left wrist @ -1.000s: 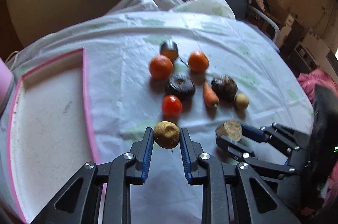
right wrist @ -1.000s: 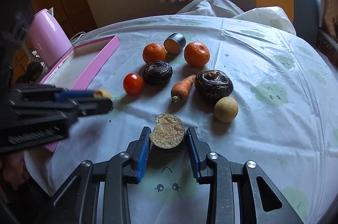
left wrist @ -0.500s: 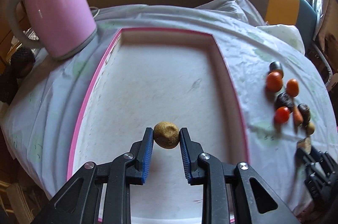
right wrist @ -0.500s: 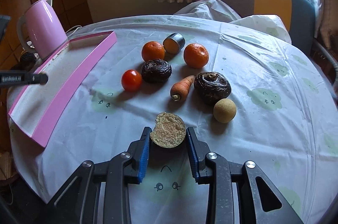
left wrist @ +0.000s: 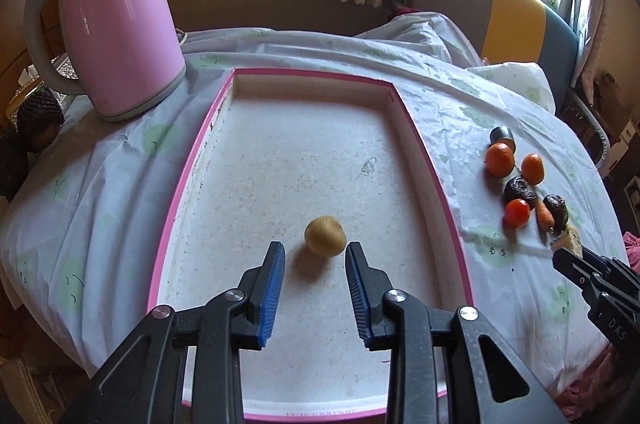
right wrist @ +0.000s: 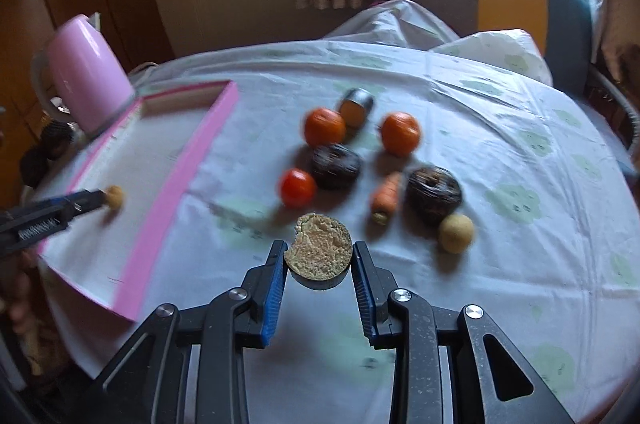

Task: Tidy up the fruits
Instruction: 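Carry the potato into the tray and open the left gripper while the right gripper lifts the slice, then lower the cut slice into the tray beside the potato, open right gripper, then grasp the brown kiwi-like ball with the right gripper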

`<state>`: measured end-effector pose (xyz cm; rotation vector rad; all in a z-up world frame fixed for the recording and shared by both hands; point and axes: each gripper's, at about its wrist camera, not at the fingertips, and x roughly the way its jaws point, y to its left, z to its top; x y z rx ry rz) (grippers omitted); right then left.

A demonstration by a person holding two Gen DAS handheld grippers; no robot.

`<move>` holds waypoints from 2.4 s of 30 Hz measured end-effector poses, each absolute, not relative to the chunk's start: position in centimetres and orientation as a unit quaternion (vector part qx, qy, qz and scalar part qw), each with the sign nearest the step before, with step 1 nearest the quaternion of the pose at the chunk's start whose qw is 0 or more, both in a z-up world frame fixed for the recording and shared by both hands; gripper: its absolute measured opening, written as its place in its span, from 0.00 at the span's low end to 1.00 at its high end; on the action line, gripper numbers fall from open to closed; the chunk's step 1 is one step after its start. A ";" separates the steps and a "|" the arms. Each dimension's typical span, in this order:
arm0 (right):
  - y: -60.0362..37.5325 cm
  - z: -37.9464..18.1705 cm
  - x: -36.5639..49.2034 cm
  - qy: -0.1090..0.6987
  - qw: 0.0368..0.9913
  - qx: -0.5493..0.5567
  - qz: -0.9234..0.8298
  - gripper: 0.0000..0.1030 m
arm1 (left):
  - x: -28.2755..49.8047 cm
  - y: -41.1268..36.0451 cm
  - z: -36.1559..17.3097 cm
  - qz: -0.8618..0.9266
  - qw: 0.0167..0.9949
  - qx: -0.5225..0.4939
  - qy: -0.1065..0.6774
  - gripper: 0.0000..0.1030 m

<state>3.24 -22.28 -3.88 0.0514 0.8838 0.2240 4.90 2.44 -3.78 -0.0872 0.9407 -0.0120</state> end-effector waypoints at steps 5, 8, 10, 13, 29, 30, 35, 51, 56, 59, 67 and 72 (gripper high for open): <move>-17.5 -2.2 3.3 0.420 0.890 0.011 0.175 0.32 | 3.9 3.2 -2.9 -0.007 0.900 -0.046 0.434 0.31; -14.6 -1.8 3.7 0.418 0.884 -0.003 0.208 0.32 | 3.5 3.7 -2.6 -0.002 0.903 -0.049 0.427 0.31; -12.7 -1.8 4.0 0.419 0.880 -0.017 0.224 0.32 | 3.3 4.1 -2.5 0.003 0.903 -0.053 0.426 0.31; -10.4 -2.2 4.6 0.421 0.875 -0.040 0.235 0.32 | 3.0 4.8 -2.4 0.010 0.904 -0.058 0.424 0.31; -6.6 -6.3 7.4 0.457 0.853 -0.080 0.240 0.33 | 2.8 6.7 -3.0 0.028 0.898 -0.088 0.431 0.30; -6.8 -6.3 7.3 0.457 0.853 -0.076 0.239 0.33 | 2.8 6.6 -3.0 0.027 0.898 -0.086 0.431 0.30; -9.2 -4.7 6.1 0.433 0.871 -0.042 0.228 0.47 | 2.9 5.9 -2.9 0.016 0.898 -0.083 0.432 0.31; -25.3 -4.6 2.6 0.423 0.902 0.067 0.049 0.87 | 3.0 1.7 -2.3 -0.041 0.898 -0.050 0.435 0.31; -29.9 -5.4 2.4 0.431 0.895 0.114 -0.002 0.58 | 3.1 -0.6 -2.1 -0.071 0.896 -0.032 0.436 0.31; -31.0 -6.1 2.6 0.437 0.892 0.110 -0.014 0.48 | 3.3 -1.8 -2.1 -0.090 0.893 -0.027 0.441 0.31; -32.6 -6.8 4.5 0.430 0.897 0.104 -0.021 0.40 | 3.6 -3.6 -2.8 -0.110 0.883 -0.013 0.456 0.31; -32.2 -7.6 6.4 0.430 0.900 0.071 -0.026 0.39 | 3.9 -4.8 -2.6 -0.126 0.880 -0.005 0.457 0.31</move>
